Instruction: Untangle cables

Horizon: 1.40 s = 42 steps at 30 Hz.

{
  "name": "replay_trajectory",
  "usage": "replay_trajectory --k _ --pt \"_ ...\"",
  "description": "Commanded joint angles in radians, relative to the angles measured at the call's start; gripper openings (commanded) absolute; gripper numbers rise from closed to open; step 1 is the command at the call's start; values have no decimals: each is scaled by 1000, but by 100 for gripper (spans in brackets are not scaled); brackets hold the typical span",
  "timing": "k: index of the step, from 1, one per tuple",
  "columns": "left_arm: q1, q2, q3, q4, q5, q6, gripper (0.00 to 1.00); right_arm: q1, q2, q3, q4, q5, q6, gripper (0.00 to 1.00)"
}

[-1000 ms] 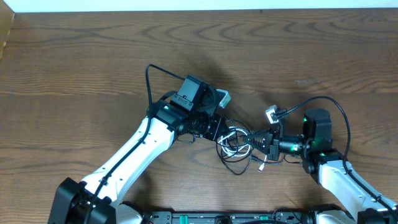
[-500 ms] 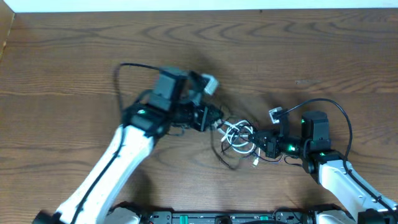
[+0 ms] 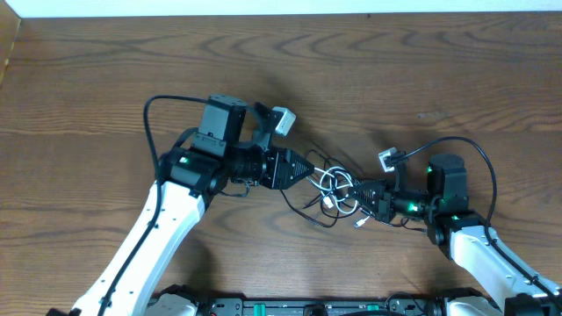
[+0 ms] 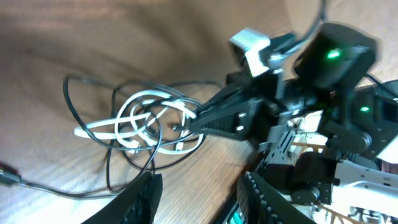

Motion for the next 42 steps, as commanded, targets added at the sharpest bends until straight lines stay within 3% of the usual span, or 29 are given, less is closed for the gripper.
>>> replay_trajectory --k 1,8,17,33,39,42 --pt "2 43 3 -28 -10 0 44 -4 1 -2 52 -212 -43 1" --pt "-32 135 3 -39 -2 -14 43 -4 1 -2 88 -323 -73 1" --pt "-163 262 3 89 -14 -32 43 -4 1 -2 94 -370 -87 1" --pt "-172 275 3 190 -126 -44 38 -4 1 -2 111 -435 -109 1" --pt "-154 270 3 300 35 -48 36 -4 1 -2 108 -435 -113 1" --pt "-154 270 3 303 47 -70 36 -4 1 -2 108 -435 -113 1"
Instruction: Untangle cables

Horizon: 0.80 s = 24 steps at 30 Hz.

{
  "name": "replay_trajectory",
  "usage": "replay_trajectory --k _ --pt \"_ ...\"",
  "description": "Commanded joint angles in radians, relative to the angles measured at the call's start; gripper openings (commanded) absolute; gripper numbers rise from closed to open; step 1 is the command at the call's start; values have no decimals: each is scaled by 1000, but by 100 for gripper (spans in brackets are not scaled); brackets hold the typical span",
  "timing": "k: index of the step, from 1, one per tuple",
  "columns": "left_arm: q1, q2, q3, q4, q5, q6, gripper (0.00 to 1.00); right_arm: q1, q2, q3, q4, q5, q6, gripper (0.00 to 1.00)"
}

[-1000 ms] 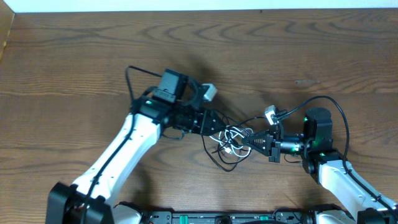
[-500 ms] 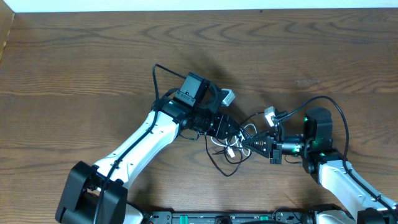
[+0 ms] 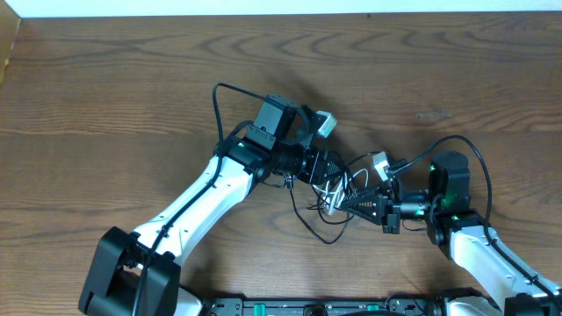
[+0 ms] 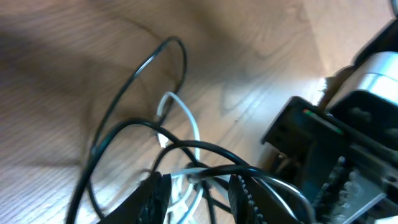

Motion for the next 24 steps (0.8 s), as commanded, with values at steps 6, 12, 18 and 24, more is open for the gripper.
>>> replay_trajectory --k 6,12,18,24 --pt "5 5 4 -79 -29 -20 35 -4 0 -1 1 -58 -23 1" --pt "5 5 4 -175 -68 -19 19 -4 0 -1 1 -32 -23 1" --pt "5 5 4 -314 -188 -10 8 -4 0 -1 -121 320 -13 1" --pt "6 5 4 -375 -251 5 8 -4 0 -1 -300 822 171 1"
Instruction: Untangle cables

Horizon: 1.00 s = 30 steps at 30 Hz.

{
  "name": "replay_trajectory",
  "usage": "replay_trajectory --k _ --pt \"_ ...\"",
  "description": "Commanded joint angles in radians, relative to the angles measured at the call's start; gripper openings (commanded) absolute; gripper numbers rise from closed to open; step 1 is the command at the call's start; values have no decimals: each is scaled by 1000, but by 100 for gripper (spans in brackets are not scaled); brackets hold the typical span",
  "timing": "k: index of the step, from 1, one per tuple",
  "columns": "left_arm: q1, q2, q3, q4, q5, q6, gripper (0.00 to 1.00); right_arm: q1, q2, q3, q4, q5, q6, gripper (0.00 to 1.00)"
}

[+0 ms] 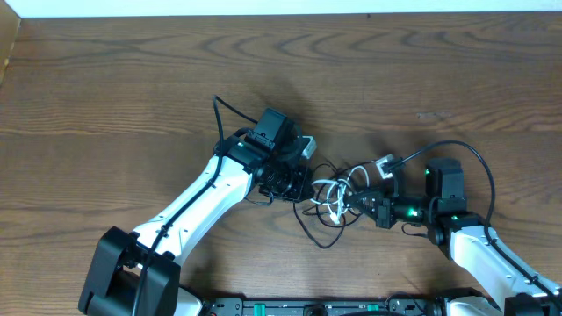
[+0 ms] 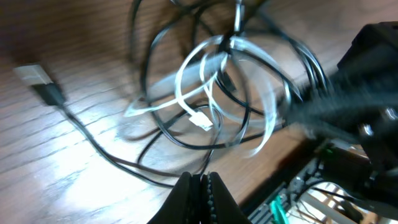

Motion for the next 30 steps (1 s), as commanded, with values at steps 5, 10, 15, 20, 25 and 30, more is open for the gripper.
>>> replay_trajectory --k 5,10,15,20,25,30 --pt "3 5 4 0 -19 22 8 -4 -1 -1 -50 357 122 1" --pt "2 5 4 8 19 14 31 -4 -1 -1 -45 341 122 1" --pt "2 7 4 33 19 -12 33 -4 -1 -1 -19 282 122 1" --pt "2 30 3 114 18 -78 33 -4 -1 -1 -1 248 122 1" --pt "-10 94 3 177 -57 -159 33 -4 -1 -1 0 246 122 1" --pt "-23 166 4 266 -64 -211 33 -4 -1 -1 -1 246 122 1"
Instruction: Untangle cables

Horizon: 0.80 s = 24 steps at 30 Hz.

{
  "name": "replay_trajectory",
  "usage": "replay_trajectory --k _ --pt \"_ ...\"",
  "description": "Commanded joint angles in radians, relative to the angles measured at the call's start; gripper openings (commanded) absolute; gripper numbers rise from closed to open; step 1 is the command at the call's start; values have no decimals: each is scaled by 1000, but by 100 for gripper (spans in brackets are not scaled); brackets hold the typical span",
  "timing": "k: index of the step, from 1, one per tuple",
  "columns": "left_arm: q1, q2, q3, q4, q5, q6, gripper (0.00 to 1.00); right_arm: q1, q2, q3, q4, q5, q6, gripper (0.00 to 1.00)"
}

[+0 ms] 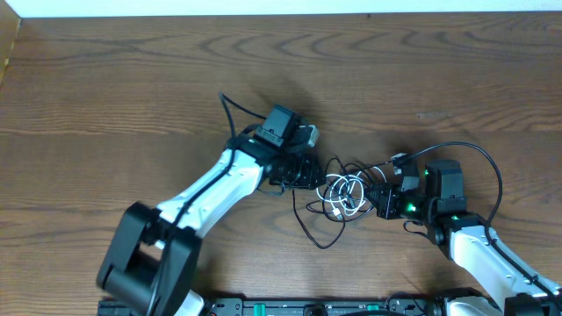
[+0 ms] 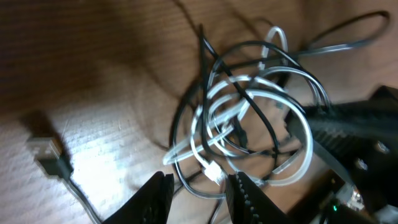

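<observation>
A tangle of white and black cables (image 1: pixel 345 191) lies on the wooden table (image 1: pixel 105 88) between my two grippers. In the left wrist view the white loops (image 2: pixel 249 118) are threaded through black ones. My left gripper (image 1: pixel 309 173) is at the tangle's left edge. It stands open (image 2: pixel 199 199), with a thin strand crossing between its fingertips. My right gripper (image 1: pixel 376 197) is at the tangle's right edge, and its dark fingers (image 2: pixel 339 118) look closed on the cables.
A black cable with a USB plug (image 2: pixel 46 152) trails off to the left of the tangle. A black loop (image 1: pixel 314 233) hangs toward the table's front. Each arm's own black cord arcs over it, at the left arm (image 1: pixel 230 110) and the right (image 1: pixel 474 158).
My left gripper was shut beside the tangle and now stands open, a little farther right. The tangle lies slightly more to the right, nearer the right gripper.
First my left gripper was open to the left of the tangle, with the right gripper gripping its right side. Then the left gripper was over the tangle, still open. Later it was shut at the tangle's left edge. Now it is open there.
</observation>
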Motion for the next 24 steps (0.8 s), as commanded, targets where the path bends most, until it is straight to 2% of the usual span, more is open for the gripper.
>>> replay_trajectory --k 1,4,5,13,15,16,17,21,22,24 --pt "-10 45 4 46 -27 -62 33 -4 -1 -1 2 -17 10 1" --pt "-16 74 4 90 -27 -74 34 -4 -1 -1 2 -17 10 1" --pt "-19 79 4 97 -27 -76 38 -4 -1 -1 2 -17 10 1" --pt "-66 134 4 132 -40 -77 37 -4 -1 -1 3 -17 10 1" --pt "-72 137 4 130 -54 -76 25 -4 -1 -1 2 -17 10 1" --pt "-72 137 4 128 -54 -76 13 -4 -1 -1 2 -17 10 1" --pt "-72 137 4 127 -54 -76 8 -4 -1 -1 2 -17 10 1" --pt "-41 113 5 94 -53 -76 7 -4 -1 -1 -33 59 10 1" --pt "-7 83 5 60 -53 -67 7 -4 -1 -1 -92 181 19 1" --pt "29 45 5 19 -53 -34 7 -4 -1 -1 -148 290 80 1"
